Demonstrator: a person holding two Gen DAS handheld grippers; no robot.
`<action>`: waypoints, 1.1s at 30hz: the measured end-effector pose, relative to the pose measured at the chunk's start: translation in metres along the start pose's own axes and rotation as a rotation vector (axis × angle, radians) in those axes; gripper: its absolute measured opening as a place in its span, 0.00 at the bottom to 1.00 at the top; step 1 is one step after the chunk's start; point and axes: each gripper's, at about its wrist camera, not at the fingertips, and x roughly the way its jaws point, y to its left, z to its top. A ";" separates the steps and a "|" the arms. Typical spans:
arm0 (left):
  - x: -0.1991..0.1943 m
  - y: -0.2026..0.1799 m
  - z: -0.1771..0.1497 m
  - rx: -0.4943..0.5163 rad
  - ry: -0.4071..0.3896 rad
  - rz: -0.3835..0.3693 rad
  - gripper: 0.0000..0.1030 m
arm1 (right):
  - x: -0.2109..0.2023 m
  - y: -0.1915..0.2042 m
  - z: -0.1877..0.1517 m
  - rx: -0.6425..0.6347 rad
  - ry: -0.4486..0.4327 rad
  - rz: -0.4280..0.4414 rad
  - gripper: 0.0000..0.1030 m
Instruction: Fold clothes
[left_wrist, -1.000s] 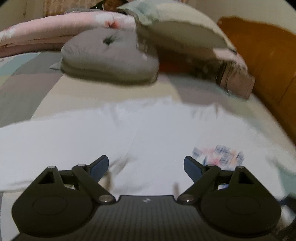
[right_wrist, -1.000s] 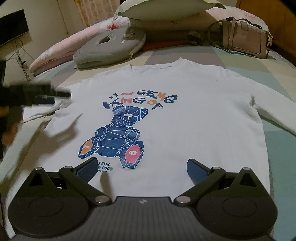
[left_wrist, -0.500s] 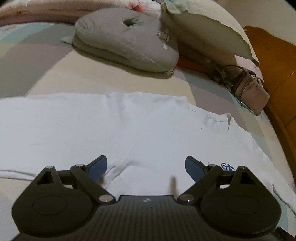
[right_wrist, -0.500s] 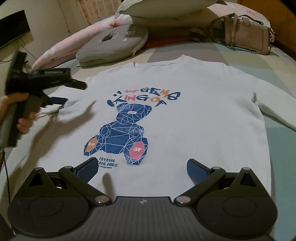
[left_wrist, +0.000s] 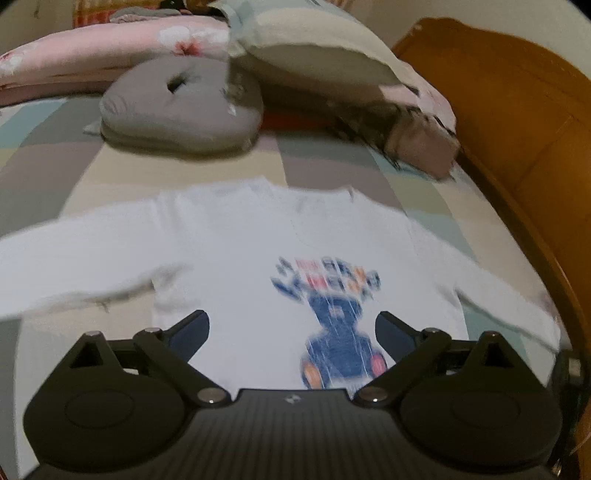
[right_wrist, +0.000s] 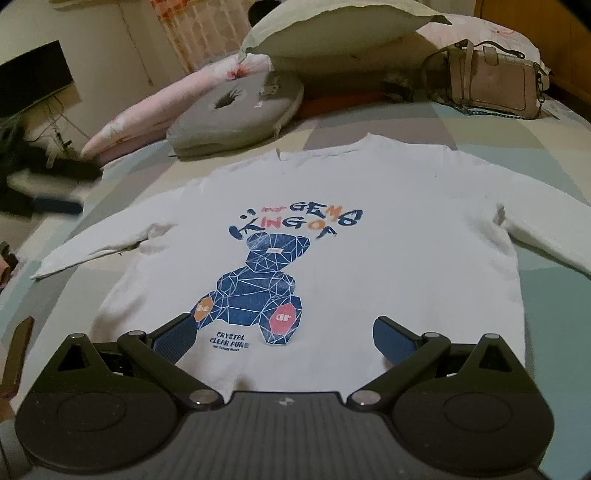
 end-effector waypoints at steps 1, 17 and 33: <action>0.002 -0.004 -0.014 0.005 -0.002 0.006 0.94 | -0.001 -0.001 -0.001 0.002 0.006 0.003 1.00; 0.015 -0.016 -0.122 0.129 -0.019 0.088 0.94 | -0.062 -0.004 -0.106 -0.117 0.050 -0.204 1.00; 0.074 -0.022 -0.096 0.382 -0.097 0.030 0.97 | -0.054 0.041 -0.094 -0.183 -0.047 -0.227 1.00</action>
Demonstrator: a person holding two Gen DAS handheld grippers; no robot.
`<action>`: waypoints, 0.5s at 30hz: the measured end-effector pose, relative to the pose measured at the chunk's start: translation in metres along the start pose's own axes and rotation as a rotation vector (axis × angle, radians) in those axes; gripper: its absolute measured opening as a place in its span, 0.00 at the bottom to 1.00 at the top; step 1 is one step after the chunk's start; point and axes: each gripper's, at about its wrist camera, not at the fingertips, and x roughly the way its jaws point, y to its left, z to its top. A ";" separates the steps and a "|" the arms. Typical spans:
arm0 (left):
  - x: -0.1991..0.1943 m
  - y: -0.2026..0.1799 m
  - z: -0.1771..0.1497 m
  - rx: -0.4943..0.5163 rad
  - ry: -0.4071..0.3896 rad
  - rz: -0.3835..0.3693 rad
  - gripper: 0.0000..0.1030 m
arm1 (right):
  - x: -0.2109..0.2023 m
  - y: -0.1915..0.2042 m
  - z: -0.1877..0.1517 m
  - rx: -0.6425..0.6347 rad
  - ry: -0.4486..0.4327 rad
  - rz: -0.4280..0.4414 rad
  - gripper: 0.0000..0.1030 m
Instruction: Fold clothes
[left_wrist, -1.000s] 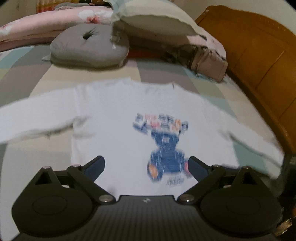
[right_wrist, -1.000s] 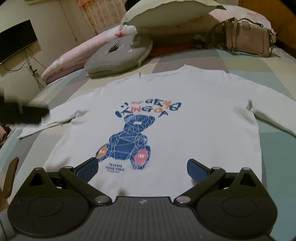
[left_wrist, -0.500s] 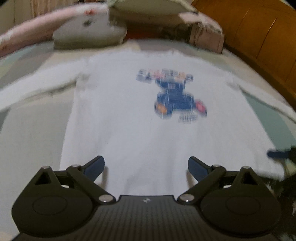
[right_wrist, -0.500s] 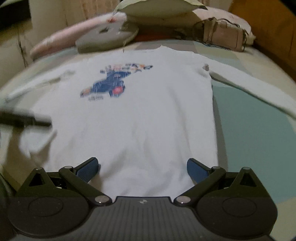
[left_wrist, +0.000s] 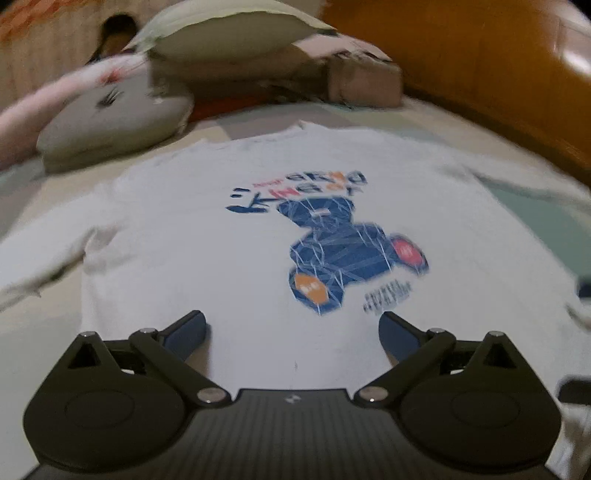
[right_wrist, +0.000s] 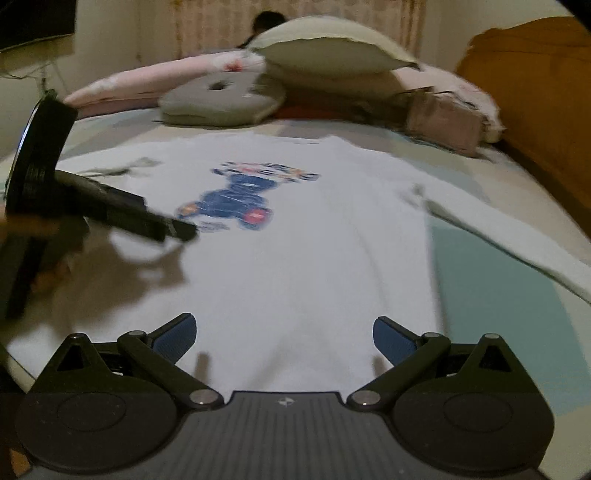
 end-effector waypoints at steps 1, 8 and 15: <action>-0.003 0.000 0.000 0.001 -0.001 0.002 0.97 | 0.007 0.001 0.003 0.016 0.016 0.005 1.00; -0.008 0.004 0.002 -0.017 0.007 0.001 0.97 | 0.006 -0.047 -0.008 0.205 0.077 -0.138 1.00; -0.023 0.011 0.007 -0.004 -0.071 0.064 0.97 | 0.027 -0.058 0.044 0.243 0.009 -0.036 1.00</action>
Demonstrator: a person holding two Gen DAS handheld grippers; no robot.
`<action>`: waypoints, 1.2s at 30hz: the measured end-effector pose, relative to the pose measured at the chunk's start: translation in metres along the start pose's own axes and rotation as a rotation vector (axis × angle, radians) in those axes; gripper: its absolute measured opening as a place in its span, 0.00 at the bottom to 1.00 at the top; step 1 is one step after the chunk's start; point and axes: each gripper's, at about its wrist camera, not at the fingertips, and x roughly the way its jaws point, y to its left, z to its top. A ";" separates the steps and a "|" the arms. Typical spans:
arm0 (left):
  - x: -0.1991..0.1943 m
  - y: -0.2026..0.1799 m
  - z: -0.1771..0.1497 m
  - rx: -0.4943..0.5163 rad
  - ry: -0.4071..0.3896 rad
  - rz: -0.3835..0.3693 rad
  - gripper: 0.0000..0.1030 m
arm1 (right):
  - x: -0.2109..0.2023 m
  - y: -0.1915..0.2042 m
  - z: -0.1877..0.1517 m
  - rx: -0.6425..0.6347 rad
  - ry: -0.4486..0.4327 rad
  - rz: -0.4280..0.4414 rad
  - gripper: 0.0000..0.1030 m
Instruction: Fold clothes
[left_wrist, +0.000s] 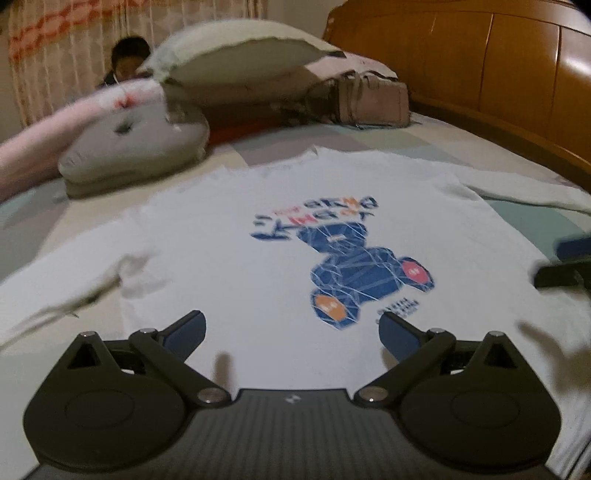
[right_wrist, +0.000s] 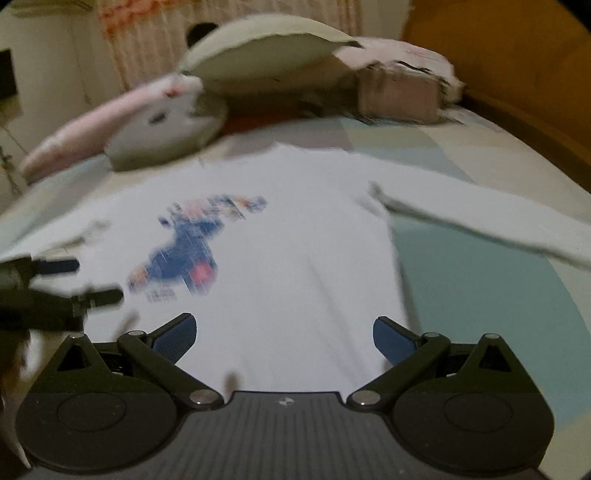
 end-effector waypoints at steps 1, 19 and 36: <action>0.000 0.002 0.001 0.002 -0.002 0.010 0.97 | 0.013 -0.001 0.008 0.009 0.017 0.010 1.00; 0.003 0.017 0.001 -0.051 0.053 -0.011 0.97 | -0.004 0.022 -0.015 -0.130 0.081 -0.037 1.00; 0.004 0.007 0.001 -0.008 0.073 -0.034 0.97 | -0.035 0.052 -0.066 -0.227 0.116 0.021 1.00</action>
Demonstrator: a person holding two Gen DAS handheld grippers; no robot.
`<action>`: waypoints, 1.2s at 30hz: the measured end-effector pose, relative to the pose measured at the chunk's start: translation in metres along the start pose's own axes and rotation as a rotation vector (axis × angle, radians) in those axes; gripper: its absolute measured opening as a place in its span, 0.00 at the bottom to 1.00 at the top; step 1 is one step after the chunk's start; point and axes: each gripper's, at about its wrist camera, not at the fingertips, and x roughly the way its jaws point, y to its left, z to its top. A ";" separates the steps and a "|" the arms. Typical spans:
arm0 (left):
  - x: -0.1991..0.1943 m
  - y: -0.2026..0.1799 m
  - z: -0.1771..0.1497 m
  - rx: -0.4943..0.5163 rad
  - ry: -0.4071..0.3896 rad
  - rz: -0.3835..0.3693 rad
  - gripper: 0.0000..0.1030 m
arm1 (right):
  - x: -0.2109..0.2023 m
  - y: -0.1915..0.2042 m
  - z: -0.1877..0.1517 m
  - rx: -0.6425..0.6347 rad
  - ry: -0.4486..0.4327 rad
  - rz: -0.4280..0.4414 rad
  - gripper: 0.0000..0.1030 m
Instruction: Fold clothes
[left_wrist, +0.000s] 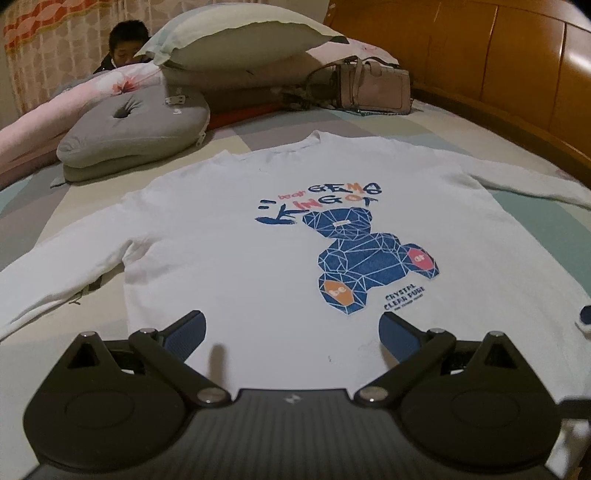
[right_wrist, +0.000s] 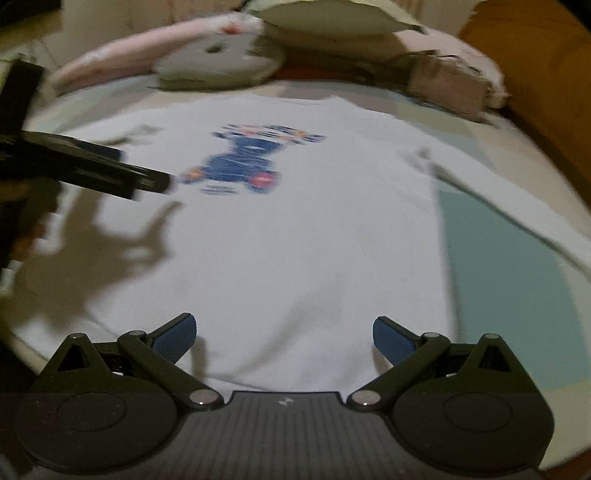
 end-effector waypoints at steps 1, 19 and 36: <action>0.000 -0.001 0.000 0.005 0.002 0.001 0.97 | 0.004 0.001 -0.001 0.002 0.009 0.018 1.00; -0.002 0.004 0.000 -0.007 -0.001 0.005 0.97 | 0.022 -0.001 0.022 0.077 0.027 -0.039 1.00; -0.011 0.037 0.005 -0.106 -0.040 -0.007 0.97 | 0.039 -0.034 0.102 -0.011 -0.011 -0.109 1.00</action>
